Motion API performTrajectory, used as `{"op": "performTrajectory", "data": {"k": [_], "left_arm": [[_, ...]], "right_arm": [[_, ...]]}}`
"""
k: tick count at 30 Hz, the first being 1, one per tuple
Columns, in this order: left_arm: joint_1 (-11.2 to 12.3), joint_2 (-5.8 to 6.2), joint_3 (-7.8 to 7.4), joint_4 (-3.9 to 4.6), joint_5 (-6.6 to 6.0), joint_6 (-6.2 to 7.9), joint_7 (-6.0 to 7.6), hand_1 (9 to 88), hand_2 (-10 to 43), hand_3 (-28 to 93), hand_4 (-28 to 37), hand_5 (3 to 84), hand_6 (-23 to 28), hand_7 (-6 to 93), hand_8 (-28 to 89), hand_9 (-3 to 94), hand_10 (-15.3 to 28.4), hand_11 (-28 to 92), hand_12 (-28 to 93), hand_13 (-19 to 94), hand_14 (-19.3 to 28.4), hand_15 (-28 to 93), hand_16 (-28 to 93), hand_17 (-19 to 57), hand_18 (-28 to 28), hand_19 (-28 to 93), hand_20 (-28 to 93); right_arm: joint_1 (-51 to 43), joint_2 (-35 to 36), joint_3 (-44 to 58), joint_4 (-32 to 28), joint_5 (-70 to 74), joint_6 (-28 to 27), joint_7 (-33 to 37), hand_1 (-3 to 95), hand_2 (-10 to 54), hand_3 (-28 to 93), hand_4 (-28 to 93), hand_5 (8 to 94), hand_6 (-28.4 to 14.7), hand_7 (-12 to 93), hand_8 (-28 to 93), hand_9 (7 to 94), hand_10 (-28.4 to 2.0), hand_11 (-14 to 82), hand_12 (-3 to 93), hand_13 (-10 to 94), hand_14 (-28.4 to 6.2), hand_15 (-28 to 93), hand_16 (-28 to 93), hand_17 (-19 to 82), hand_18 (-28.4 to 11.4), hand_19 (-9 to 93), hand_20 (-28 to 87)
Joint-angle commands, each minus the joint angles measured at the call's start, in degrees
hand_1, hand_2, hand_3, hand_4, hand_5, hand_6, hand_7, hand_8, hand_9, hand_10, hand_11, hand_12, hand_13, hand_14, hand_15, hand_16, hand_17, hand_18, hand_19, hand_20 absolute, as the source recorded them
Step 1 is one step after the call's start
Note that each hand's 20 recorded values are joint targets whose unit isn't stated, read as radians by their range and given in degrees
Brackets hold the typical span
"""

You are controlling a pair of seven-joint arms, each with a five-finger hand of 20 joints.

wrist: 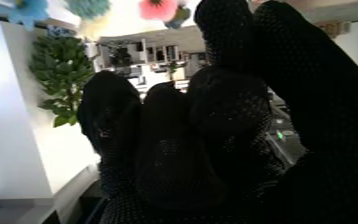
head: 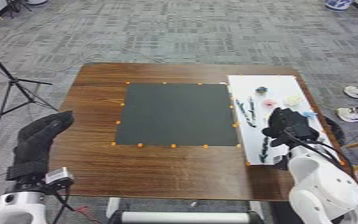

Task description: Arrange flowers

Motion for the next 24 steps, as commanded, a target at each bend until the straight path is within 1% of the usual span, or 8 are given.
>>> {"op": "performTrajectory", "data": {"k": [1,5,6,7,8,14,18,24], "left_arm": [[0.48,-0.06,-0.08,0.13,-0.09,-0.31,-0.51,30.2,-2.3,70,-13.9,52.7,3.0,20.3,-7,49.2,13.0,23,15,39,15.8,19,1,9.5,8.9,6,17],[0.88,-0.16,-0.19,-0.1,-0.17,-0.29,-0.38,30.1,-2.5,70,-14.0,52.7,2.9,20.3,-7,49.3,13.0,23,15,39,15.8,19,1,9.5,8.9,6,17],[0.86,-0.14,-0.19,-0.13,-0.16,-0.28,-0.37,30.2,-2.5,70,-14.0,52.7,2.9,20.3,-7,49.3,13.0,23,15,39,15.8,19,1,9.5,8.9,6,17],[0.81,-0.09,-0.19,-0.2,-0.19,-0.31,-0.39,30.2,-2.6,70,-14.0,52.7,2.9,20.3,-7,49.3,13.0,23,15,39,15.8,19,1,9.5,8.9,6,17],[0.69,-0.05,-0.17,-0.2,-0.15,-0.44,-0.39,30.2,-2.6,70,-14.0,52.7,2.9,20.3,-7,49.3,13.0,23,15,39,15.8,19,1,9.4,8.9,6,17],[0.57,-0.12,-0.07,-0.39,0.46,-1.1,-0.42,30.3,-2.8,70,-14.0,52.6,3.0,20.2,-7,49.3,13.0,23,15,39,15.8,19,1,9.4,8.9,6,17],[0.73,-0.3,0.02,-0.5,0.46,-1.08,-0.31,30.3,-2.9,70,-13.9,52.7,3.0,20.2,-7,49.2,12.9,23,15,39,15.8,19,1,9.4,8.9,6,17],[0.17,-0.24,0.17,-0.36,0.52,-1.23,-0.67,30.3,-3.0,70,-14.0,52.8,3.0,20.2,-7,49.3,12.9,23,15,39,15.8,19,1,9.4,9.0,6,17]], "right_arm": [[-2.5,-0.51,0.89,1.44,-0.48,-0.63,-0.78,43.7,-9.5,67,4,77.4,2.5,43,28,91.2,-5.2,57.3,39.1,92,-3.2,77,45,62,-20.4,93,67],[-3.42,-0.91,1.41,2.37,-0.79,-2.7,-0.75,31.4,-9.5,66,-1,78.6,1.1,40,24,91.9,-5.8,55.3,38.5,92,-4.1,76,45,62,-21.0,93,67],[-3.41,-0.96,1.41,2.6,-0.66,-3.05,-0.64,28.0,-9.5,68,-3,79.0,0.1,42,7,91.9,-5.9,54.9,38.3,92,-4.3,76,44,62,-21.2,93,67],[-3.42,-0.94,1.37,2.86,-0.99,-3.36,-0.65,25.8,-9.5,69,-4,79.2,-0.5,43,-3,92.0,-6.2,54.5,38.1,92,-4.4,76,44,62,-21.4,93,67],[-3.33,-1.07,1.45,3.1,-0.97,-3.87,-0.68,24.6,-9.5,68,-4,79.2,-0.7,43,-5,92.0,-6.3,54.2,38.0,92,-4.4,76,44,62,-21.6,93,67],[-2.76,-1.19,0.87,4.92,-1.76,-5.59,-0.64,18.7,-9.5,65,-5,79.5,-1.8,41,-6,91.9,-7.0,52.4,37.2,92,-4.6,74,44,62,-21.8,93,66],[-2.48,-1.4,-0.28,6.37,-1.55,-3.54,-0.09,19.9,-9.5,64,-5,79.7,-1.8,40,-5,91.9,-7.2,52.0,36.8,92,-4.5,74,44,62,-21.8,93,66],[-1.41,-2.16,-2.14,7.31,-1.56,-4.28,1.14,25.3,-9.5,66,-5,80.4,-1.0,42,-5,93.0,-6.9,52.3,35.7,93,-4.2,73,43,63,-21.6,93,65]]}}
